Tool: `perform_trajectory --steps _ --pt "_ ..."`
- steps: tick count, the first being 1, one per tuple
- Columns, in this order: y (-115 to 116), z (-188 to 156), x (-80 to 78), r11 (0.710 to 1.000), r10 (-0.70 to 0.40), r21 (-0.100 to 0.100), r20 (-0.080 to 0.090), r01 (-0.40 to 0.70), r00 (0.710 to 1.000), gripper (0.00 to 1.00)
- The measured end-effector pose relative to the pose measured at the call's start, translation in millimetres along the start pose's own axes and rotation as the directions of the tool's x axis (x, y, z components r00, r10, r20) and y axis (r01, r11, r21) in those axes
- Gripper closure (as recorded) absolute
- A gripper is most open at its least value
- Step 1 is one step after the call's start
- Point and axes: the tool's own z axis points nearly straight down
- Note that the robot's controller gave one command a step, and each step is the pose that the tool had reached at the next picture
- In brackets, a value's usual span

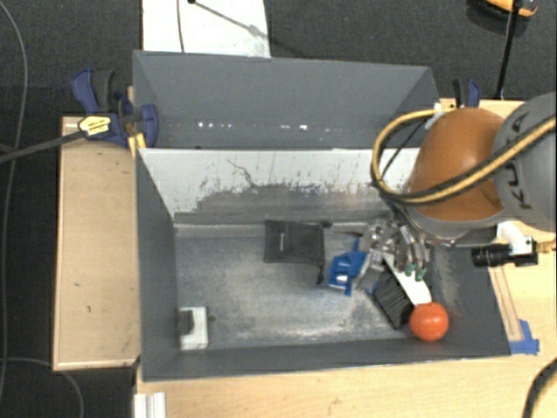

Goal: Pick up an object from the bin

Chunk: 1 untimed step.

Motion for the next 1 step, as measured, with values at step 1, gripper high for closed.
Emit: perform_trajectory --steps 1 --pt "2.6 40.5 -18.4 1.000 0.011 -0.003 0.010 -0.011 1.000 1.00"
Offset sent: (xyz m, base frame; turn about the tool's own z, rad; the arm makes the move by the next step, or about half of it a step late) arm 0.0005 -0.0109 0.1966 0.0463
